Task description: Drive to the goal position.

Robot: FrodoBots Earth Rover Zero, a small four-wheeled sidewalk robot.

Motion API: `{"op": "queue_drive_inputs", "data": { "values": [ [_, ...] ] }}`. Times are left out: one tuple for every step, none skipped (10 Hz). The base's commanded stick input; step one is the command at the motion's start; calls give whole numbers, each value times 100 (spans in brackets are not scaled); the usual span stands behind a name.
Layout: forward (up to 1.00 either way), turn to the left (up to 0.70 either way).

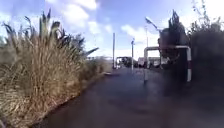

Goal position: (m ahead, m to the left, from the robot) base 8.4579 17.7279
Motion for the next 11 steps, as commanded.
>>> {"op": "queue_drive_inputs", "data": {
  "values": [
    [100,-25],
    [100,-21],
    [100,-28],
    [100,-23],
    [100,-16],
    [100,-9],
    [100,-4],
    [100,-2],
    [100,-3],
    [100,-5],
    [100,-8]
  ]
}}
